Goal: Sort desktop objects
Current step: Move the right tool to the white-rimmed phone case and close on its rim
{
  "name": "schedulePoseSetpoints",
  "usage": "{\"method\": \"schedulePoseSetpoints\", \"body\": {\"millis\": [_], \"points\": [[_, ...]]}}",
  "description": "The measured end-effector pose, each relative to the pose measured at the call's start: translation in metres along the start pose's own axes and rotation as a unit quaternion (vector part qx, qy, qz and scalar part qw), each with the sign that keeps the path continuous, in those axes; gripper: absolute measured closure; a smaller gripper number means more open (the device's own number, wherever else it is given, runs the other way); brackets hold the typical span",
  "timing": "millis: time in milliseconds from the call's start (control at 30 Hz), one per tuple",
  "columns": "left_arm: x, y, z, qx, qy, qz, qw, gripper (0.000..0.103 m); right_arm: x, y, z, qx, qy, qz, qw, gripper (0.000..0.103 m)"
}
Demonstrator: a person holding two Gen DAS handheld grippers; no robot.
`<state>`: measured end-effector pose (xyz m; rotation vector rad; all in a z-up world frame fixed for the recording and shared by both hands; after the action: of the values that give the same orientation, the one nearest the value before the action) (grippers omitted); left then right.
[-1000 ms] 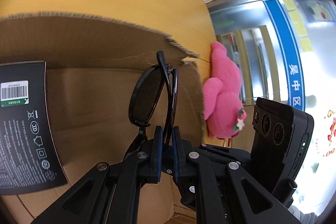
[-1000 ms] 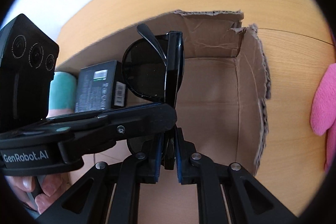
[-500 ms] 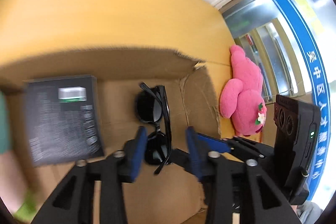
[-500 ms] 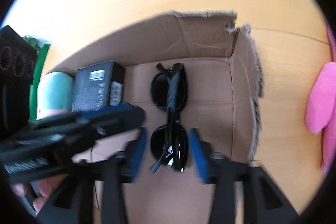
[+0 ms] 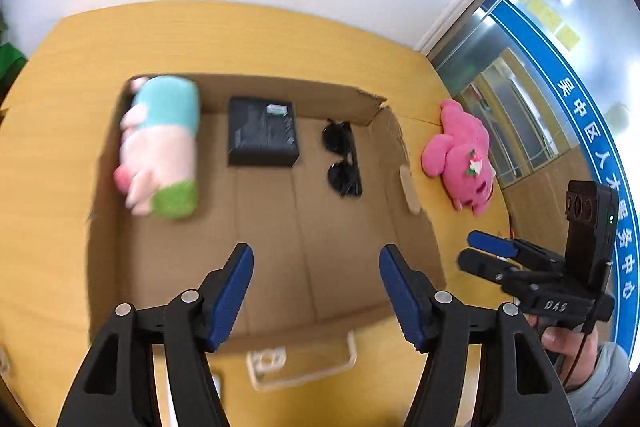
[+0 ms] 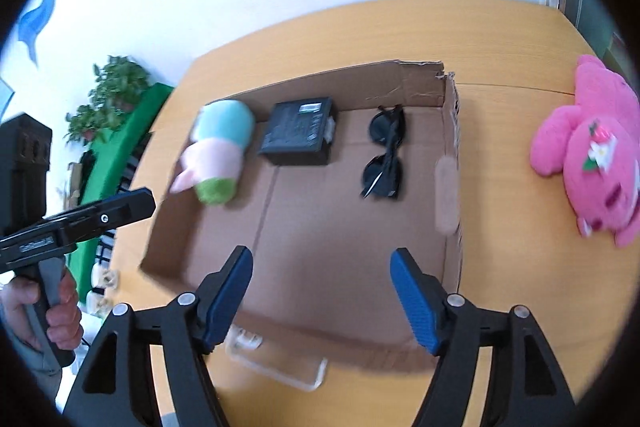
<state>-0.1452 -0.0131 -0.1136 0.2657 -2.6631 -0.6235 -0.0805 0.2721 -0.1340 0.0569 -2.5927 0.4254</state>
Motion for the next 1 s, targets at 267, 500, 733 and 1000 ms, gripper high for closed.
{"method": "schedulePoseSetpoints", "body": {"millis": [267, 500, 733, 1000], "points": [[-0.082, -0.038, 0.009, 0.033, -0.05, -0.018, 0.9981, 0.036, -0.077, -0.044, -0.011, 0.01, -0.028, 0.013, 0.999, 0.03], [-0.113, -0.055, 0.044, 0.04, -0.09, -0.031, 0.9946, 0.042, -0.129, -0.048, 0.021, -0.005, -0.076, 0.023, 0.997, 0.03], [-0.137, -0.076, 0.105, 0.056, -0.142, -0.041, 0.9874, 0.066, -0.157, -0.037, 0.071, -0.015, -0.116, 0.037, 0.992, 0.034], [-0.148, -0.089, 0.136, 0.085, -0.167, -0.04, 0.9814, 0.083, -0.172, -0.033, 0.116, -0.032, -0.156, 0.016, 0.987, 0.045]]}}
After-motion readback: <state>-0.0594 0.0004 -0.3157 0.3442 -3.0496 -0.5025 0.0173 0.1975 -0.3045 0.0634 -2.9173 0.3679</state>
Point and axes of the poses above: each gripper's, at about its wrist camera, not at the fingertips, and z roughly the way its jaws point, y to its right, x to its top, the point moved 5 cm from there along z, roughly the way its jaws point, and after that the axes turned 12 degrees about -z, right-handed, at the moved point
